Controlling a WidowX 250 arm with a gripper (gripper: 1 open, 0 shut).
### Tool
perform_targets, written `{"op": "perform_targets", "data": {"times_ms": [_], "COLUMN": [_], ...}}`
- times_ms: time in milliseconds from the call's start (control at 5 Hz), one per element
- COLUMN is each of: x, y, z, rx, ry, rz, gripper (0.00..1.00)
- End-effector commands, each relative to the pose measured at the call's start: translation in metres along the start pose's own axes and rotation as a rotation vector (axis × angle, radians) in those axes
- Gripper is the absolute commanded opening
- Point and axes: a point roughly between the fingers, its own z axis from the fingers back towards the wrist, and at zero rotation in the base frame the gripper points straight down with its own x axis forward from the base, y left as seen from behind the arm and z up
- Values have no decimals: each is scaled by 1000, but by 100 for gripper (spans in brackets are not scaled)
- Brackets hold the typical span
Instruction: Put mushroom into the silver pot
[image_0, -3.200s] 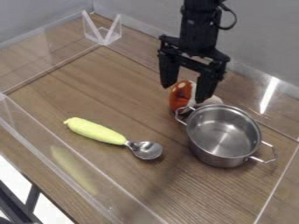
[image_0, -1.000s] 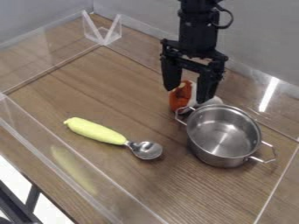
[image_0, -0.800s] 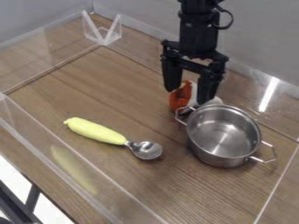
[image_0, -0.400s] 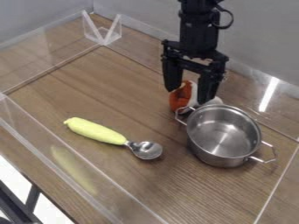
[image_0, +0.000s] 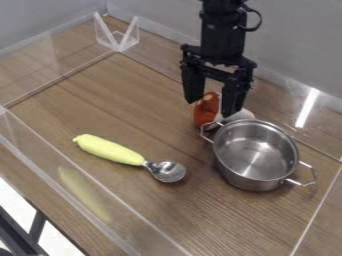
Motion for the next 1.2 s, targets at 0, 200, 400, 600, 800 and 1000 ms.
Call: {"op": "perform_targets", "data": {"times_ms": [0,200,400,600,800,1000], "x": [6,7,7,8,10,11], "y": [2,4,5,6,8,9], "z": [20,20,21,20,18,16], "rx": [-4,-4,-4,-5,-5,-4], "ry": [-66,-68,-70,-69,-68,-66], "rz": [2,0,-3,-8,-14,-18], "gripper": [100,100,100,100,100,100]}}
